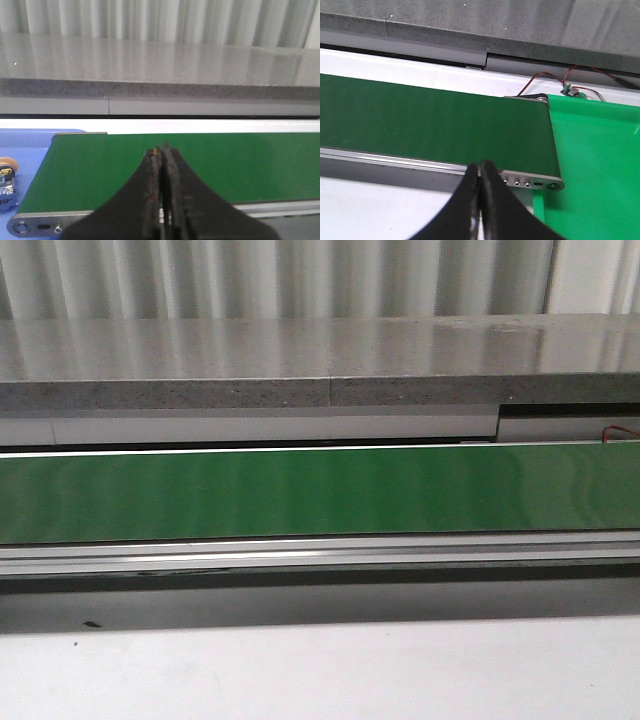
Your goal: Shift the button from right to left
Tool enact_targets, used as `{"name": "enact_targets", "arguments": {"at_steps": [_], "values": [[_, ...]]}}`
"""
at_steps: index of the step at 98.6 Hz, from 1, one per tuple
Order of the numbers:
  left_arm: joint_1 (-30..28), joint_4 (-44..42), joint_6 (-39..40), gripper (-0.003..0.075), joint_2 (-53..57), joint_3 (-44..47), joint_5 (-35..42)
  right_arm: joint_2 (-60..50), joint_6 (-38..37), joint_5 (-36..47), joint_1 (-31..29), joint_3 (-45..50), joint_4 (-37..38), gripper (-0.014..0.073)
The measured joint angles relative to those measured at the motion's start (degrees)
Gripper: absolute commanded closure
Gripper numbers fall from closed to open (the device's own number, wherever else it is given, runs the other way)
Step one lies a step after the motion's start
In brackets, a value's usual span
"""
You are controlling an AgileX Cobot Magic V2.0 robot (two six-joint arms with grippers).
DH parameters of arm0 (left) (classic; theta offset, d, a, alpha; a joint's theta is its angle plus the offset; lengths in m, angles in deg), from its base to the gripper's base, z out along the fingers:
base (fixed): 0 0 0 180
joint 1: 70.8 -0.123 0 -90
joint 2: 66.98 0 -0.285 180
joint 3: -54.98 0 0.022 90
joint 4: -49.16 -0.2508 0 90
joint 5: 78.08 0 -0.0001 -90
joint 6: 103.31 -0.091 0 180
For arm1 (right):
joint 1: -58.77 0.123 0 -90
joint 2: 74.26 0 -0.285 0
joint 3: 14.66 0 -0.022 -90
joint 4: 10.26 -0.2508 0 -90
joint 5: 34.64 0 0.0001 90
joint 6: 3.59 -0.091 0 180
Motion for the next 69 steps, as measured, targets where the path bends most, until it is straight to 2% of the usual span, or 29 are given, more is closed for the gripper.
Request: {"name": "enact_targets", "arguments": {"at_steps": [69], "values": [[0.0,-0.9,0.0,0.0741,0.0,0.0,-0.7,0.0,0.0,0.0,0.0,0.0,0.0,0.0661]]}}
